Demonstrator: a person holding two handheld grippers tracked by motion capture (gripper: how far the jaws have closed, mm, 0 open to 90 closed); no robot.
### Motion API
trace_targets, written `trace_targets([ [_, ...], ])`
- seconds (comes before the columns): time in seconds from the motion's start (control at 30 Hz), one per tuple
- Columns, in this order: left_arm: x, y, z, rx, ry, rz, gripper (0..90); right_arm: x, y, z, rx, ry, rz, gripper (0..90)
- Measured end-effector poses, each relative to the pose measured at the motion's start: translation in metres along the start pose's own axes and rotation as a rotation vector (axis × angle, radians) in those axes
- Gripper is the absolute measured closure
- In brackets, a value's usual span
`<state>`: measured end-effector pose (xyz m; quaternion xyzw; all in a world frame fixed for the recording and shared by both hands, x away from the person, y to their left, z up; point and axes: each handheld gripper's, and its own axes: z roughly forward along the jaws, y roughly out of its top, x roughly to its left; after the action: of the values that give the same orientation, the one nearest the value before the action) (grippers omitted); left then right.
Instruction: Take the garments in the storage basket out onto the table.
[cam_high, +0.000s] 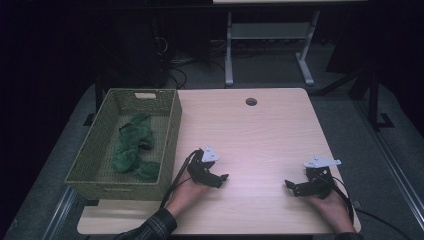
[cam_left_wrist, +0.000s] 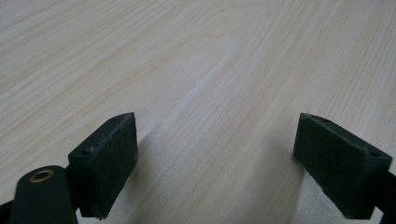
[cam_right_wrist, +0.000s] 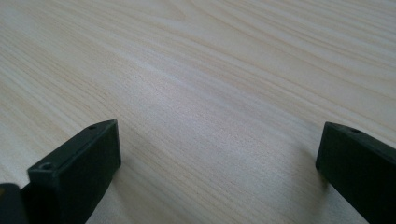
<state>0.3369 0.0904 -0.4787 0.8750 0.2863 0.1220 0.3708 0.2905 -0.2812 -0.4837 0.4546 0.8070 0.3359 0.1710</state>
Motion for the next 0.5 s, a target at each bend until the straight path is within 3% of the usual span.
trace_targets([
  [0.5, 0.0046, -0.0011, -0.0028, 0.012, -0.035, 0.032, 12.7, 0.0001, 0.0, 0.0, 0.0, 0.003, -0.004, 0.0],
])
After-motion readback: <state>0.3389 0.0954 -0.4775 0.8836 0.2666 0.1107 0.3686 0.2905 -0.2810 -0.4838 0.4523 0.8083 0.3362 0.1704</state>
